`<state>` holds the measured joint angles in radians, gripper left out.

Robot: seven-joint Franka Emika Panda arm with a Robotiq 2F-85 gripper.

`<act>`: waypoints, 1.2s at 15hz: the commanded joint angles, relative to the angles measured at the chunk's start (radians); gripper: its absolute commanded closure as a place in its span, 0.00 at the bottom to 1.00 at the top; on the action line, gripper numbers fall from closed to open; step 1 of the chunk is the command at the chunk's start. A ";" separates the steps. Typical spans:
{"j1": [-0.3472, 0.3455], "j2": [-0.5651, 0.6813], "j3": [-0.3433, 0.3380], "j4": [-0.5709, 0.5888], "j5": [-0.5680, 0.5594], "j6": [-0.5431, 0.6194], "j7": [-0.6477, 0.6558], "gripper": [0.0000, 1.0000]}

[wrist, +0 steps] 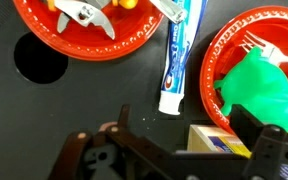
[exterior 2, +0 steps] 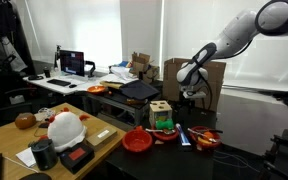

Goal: Put the tube in the red bowl to the right

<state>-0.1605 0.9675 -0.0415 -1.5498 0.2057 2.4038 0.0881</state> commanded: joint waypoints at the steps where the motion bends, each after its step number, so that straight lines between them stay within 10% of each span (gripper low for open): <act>1: -0.035 0.040 0.038 0.067 0.037 -0.038 -0.004 0.00; 18: -0.085 0.187 0.059 0.212 0.066 -0.026 0.004 0.00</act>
<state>-0.2390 1.1234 0.0148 -1.3887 0.2568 2.4028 0.0856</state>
